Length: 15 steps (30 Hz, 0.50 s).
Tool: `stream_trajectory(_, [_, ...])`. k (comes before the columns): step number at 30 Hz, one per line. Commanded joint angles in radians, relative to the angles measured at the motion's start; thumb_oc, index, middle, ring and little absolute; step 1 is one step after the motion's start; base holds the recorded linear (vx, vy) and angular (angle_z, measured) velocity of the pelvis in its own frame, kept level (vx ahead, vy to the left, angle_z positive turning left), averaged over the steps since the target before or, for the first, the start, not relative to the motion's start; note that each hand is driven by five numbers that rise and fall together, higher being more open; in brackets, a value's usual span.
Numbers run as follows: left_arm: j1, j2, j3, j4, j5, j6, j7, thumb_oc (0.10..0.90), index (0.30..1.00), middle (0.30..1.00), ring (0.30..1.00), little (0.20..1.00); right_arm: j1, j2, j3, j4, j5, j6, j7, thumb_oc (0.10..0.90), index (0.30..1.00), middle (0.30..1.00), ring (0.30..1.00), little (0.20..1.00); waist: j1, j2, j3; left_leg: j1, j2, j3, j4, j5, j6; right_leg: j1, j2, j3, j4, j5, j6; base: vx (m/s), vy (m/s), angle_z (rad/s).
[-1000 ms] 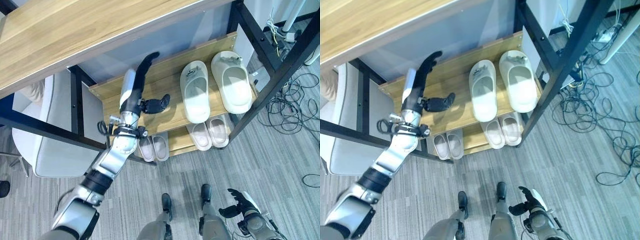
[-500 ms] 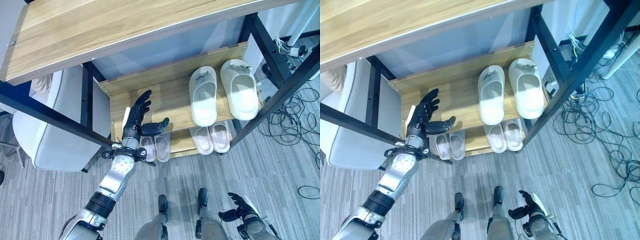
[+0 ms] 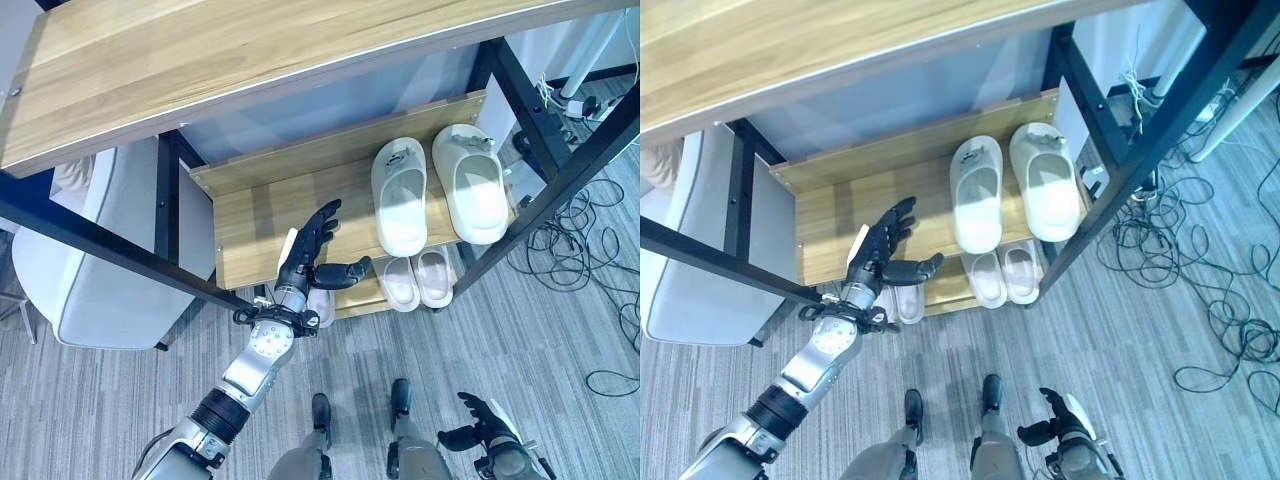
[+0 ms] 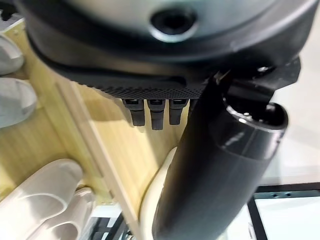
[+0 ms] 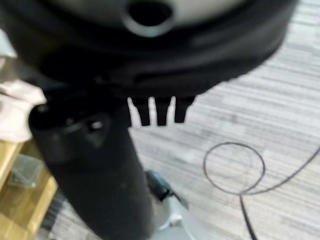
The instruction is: Arrange the slippers neatly on the shoe rack.
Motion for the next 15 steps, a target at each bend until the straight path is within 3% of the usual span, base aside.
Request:
stream_trajectory(1, [-0.15,-0.034,0.017,0.022,0.044,-0.083,0.015,0.8,0.9,0.9,0.9,0.9,0.058,-0.019,-0.015,-0.051,-0.013,-0.012,-0.035,0.8,0.9,0.9,0.9,0.9,-0.008,-0.037,-0.013,-0.009,-0.011,0.012,0.002,-0.013,-0.034,0.047,-0.013,0.011,0.012,-0.162,0.046,0.01,0.007,-0.17])
stream_trajectory(15, [-0.252,-0.083,-0.031,0.088,0.041,-0.089,0.048,0.8,0.9,0.9,0.9,0.9,0.067,-0.034,-0.016,-0.083,-0.005,-0.019,-0.05,0.8,0.9,0.9,0.9,0.9,-0.037,-0.021,0.0,-0.021,-0.011,0.026,0.002,-0.011,-0.036,0.02,-0.014,0.033,0.01,-0.154,0.048,0.02,0.006,-0.07])
